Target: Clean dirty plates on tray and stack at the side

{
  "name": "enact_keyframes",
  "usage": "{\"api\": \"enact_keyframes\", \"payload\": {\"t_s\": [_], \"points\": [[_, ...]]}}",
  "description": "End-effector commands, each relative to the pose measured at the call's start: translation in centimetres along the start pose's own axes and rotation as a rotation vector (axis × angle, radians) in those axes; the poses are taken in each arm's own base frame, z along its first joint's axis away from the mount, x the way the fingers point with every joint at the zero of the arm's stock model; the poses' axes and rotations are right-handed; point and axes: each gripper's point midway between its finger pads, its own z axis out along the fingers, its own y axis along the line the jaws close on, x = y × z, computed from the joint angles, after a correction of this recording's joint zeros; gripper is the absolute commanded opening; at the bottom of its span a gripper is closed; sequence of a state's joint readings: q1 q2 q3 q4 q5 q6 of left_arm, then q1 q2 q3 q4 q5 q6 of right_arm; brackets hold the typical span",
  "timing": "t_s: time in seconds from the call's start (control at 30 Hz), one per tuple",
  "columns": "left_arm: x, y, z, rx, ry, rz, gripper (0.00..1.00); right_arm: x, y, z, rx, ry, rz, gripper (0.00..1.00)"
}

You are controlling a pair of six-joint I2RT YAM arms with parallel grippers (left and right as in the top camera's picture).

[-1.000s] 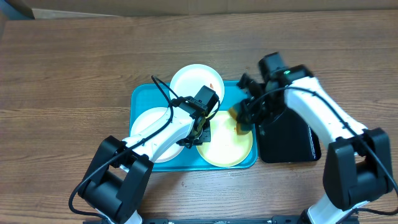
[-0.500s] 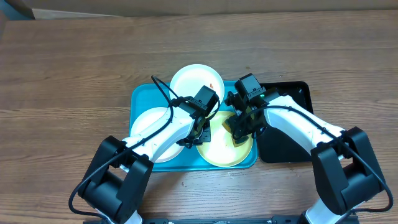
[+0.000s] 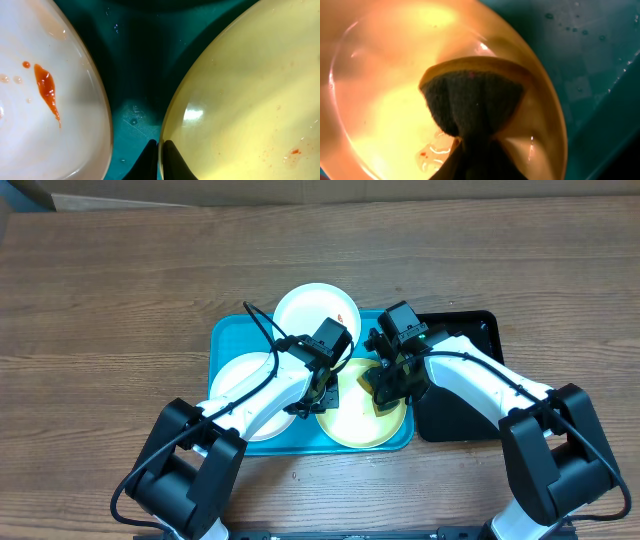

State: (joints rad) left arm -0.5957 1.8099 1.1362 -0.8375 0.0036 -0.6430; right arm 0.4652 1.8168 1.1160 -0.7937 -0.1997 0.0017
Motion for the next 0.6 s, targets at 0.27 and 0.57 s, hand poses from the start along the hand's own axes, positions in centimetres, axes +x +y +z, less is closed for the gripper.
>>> {"api": "enact_keyframes", "payload": {"t_s": [0.27, 0.57], "points": [[-0.5, -0.2, 0.0, 0.001, -0.006, 0.017, 0.06, 0.2, -1.2, 0.6, 0.056, -0.025, 0.034, 0.06], [-0.5, -0.2, 0.0, 0.002, -0.008, 0.017, 0.06, 2.4, 1.0, 2.3, -0.096, 0.014, 0.015, 0.07]]}}
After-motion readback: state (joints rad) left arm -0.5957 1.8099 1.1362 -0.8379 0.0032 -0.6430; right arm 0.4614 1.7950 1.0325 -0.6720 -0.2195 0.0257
